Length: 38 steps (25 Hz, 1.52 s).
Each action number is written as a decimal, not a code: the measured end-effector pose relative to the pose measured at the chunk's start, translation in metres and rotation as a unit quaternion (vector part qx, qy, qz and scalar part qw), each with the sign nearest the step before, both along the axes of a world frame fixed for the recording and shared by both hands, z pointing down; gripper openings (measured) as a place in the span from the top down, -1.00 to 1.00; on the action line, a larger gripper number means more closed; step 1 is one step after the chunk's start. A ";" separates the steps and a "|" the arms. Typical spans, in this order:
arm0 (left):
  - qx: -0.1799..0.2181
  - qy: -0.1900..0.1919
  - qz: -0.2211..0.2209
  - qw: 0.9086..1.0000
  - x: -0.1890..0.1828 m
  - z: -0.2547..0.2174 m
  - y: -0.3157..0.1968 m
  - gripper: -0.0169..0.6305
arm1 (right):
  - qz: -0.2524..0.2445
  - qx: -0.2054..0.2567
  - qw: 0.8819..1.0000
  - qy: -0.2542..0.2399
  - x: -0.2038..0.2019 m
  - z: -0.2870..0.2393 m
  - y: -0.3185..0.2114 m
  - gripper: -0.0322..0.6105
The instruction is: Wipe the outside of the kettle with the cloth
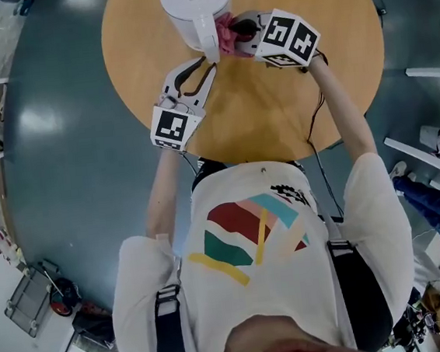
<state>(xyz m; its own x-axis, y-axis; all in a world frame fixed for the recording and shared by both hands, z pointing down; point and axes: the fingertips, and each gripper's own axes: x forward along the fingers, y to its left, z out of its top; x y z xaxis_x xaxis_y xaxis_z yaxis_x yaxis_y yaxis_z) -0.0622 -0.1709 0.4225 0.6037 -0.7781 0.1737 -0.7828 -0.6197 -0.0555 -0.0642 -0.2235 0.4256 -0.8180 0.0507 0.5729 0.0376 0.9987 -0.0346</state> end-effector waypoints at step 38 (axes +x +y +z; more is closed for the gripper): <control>0.011 0.030 -0.012 0.999 -0.027 -0.007 0.007 0.55 | 0.012 0.065 0.964 0.257 0.014 0.104 0.012 0.76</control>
